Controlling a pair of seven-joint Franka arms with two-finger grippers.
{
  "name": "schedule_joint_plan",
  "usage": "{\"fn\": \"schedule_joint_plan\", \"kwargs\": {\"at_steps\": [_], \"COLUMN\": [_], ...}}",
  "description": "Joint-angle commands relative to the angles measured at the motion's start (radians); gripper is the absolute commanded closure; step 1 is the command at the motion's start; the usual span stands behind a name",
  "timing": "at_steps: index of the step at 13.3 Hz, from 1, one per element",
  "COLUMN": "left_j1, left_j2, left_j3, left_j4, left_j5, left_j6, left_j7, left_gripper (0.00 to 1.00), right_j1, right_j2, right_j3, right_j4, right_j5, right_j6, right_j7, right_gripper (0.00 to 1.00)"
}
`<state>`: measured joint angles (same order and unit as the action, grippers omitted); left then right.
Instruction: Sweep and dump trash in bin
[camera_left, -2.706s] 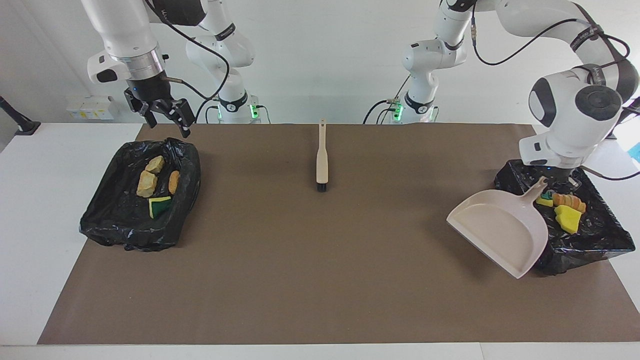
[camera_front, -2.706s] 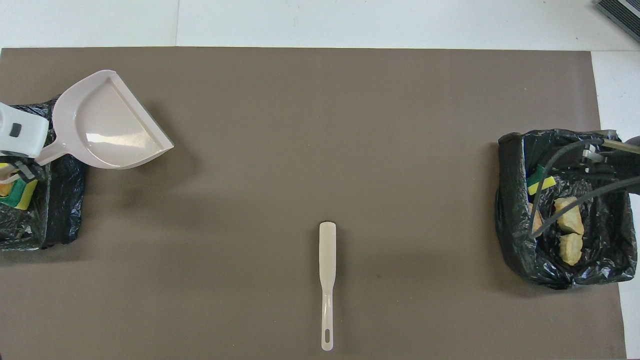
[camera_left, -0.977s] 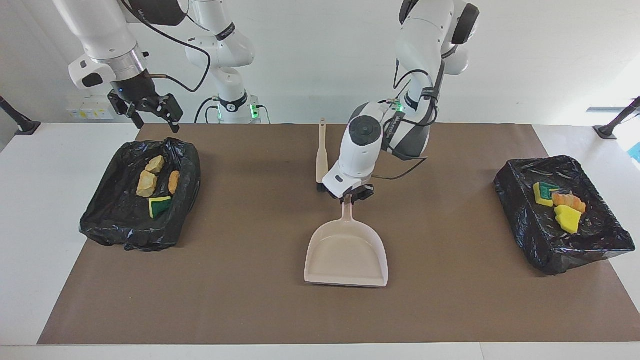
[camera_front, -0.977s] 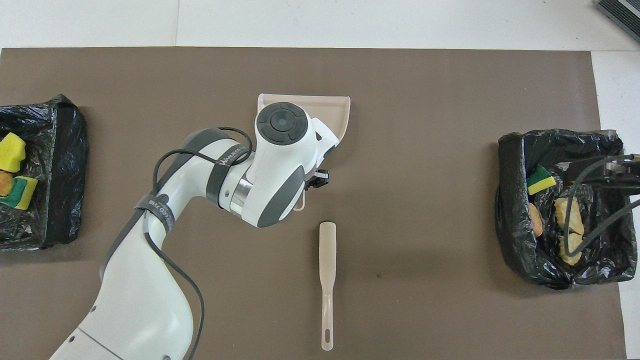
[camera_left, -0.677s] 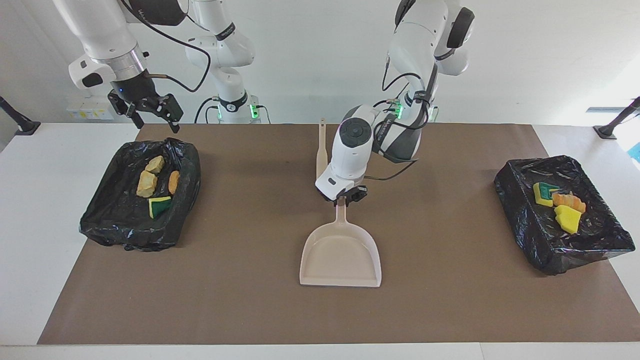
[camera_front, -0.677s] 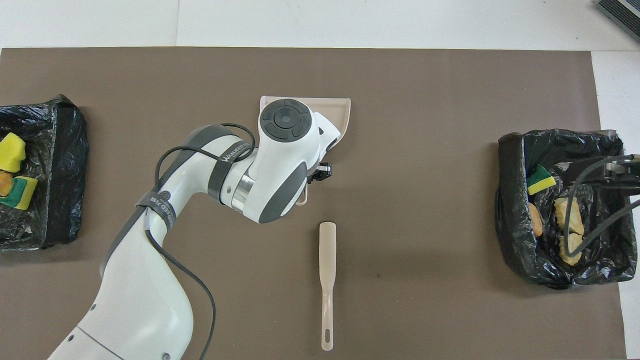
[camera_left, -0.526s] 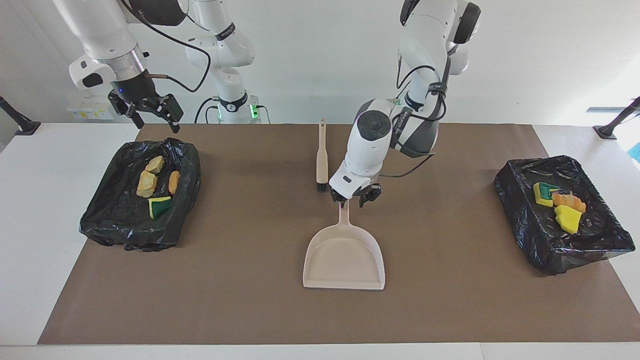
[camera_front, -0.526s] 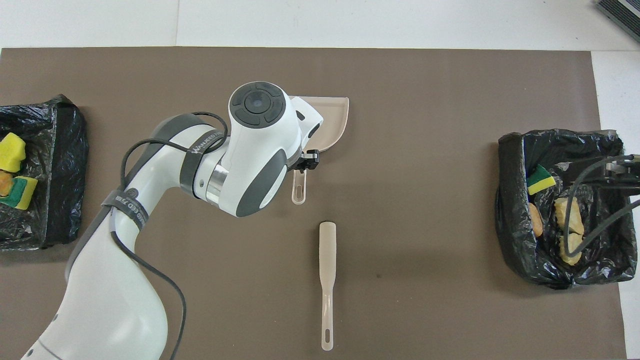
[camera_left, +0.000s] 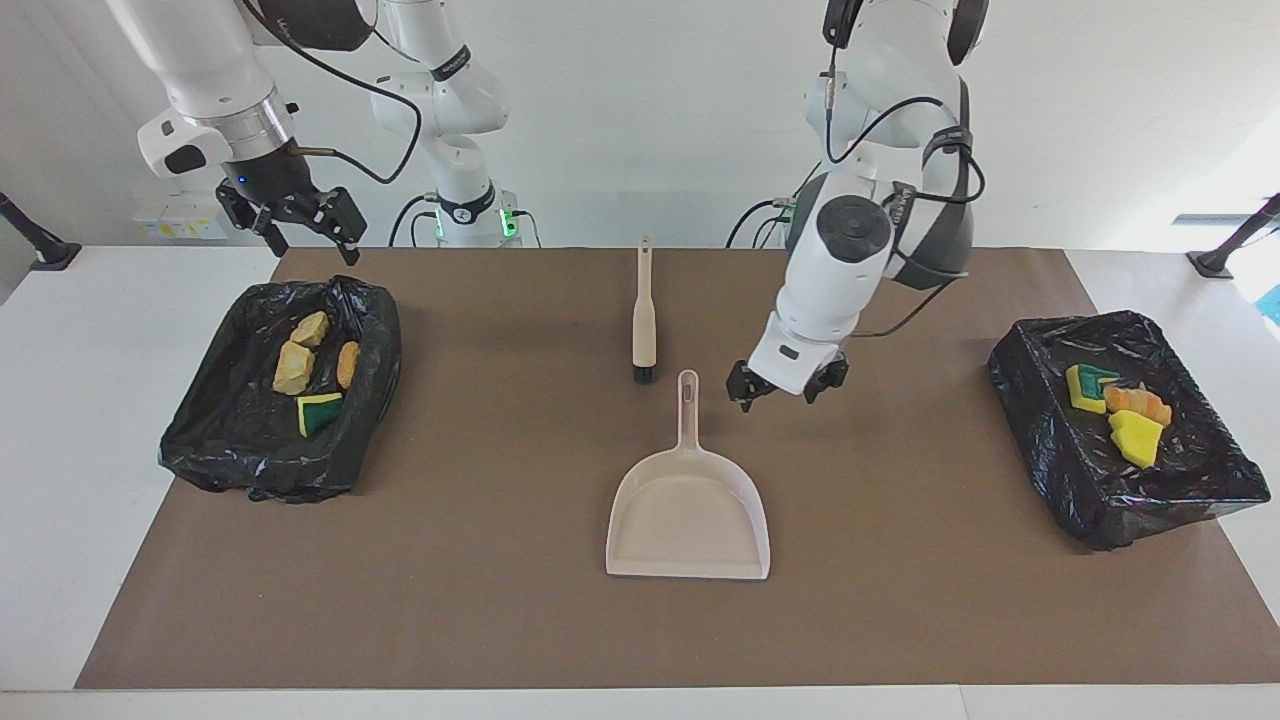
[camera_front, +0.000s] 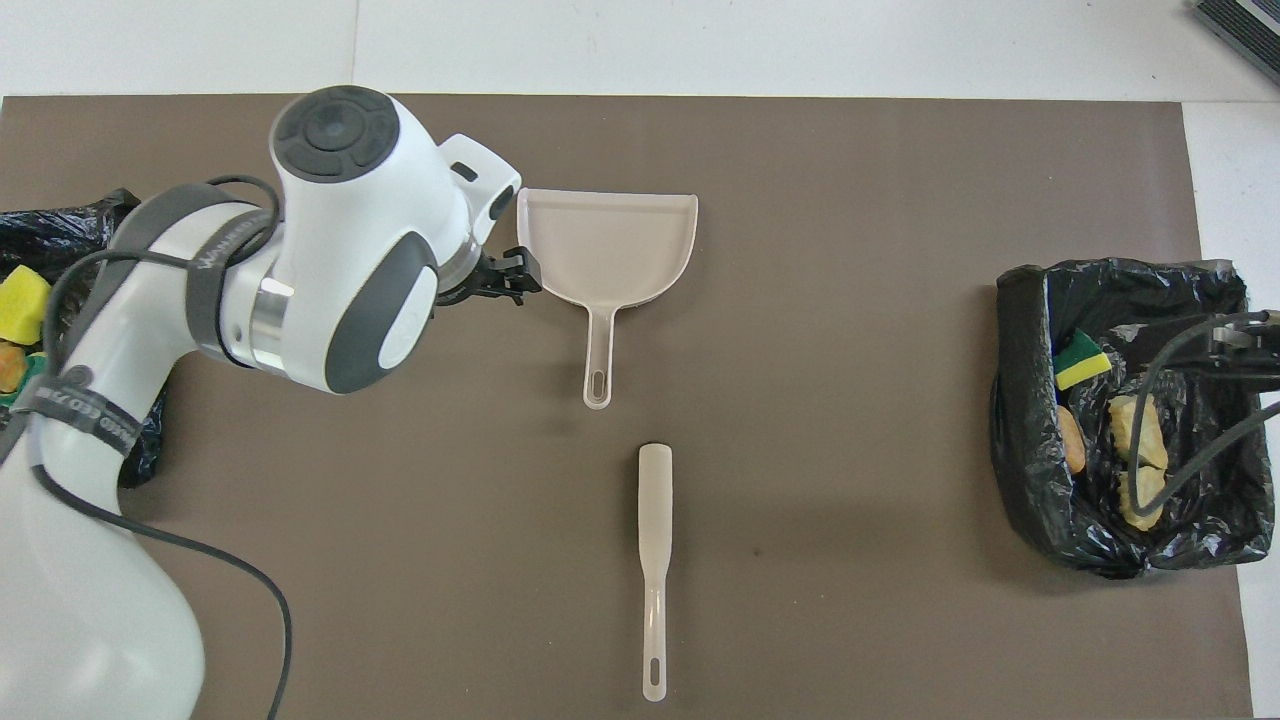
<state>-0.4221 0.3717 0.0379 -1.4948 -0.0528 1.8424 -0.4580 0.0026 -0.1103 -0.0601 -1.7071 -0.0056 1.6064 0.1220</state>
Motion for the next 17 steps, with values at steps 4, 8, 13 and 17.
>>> {"fn": "schedule_joint_plan", "kwargs": {"at_steps": [4, 8, 13, 17], "left_j1": [0.189, 0.302, 0.370, 0.376], "left_j2": [-0.089, -0.138, -0.305, -0.367], "left_j3": [-0.003, -0.003, 0.000, -0.001], "left_j4": [-0.010, -0.021, -0.166, -0.217], "left_j5": [-0.004, -0.004, -0.004, -0.004], "left_j6": [-0.063, -0.118, -0.164, -0.153], "left_j7": [0.266, 0.474, 0.611, 0.633], "left_gripper": [0.00, 0.00, 0.00, 0.00], "right_j1": [-0.001, -0.003, -0.006, -0.006], "right_j2": [-0.028, -0.028, -0.028, -0.028], "right_j3": [-0.003, -0.003, -0.003, -0.003], "right_j4": [-0.026, -0.025, -0.026, -0.026], "right_j5": [0.001, 0.001, 0.001, 0.001], "right_j6": [-0.025, -0.022, -0.025, -0.025], "right_j7": [-0.035, -0.035, -0.035, -0.033], "right_gripper": [0.00, 0.00, 0.00, 0.00]}}
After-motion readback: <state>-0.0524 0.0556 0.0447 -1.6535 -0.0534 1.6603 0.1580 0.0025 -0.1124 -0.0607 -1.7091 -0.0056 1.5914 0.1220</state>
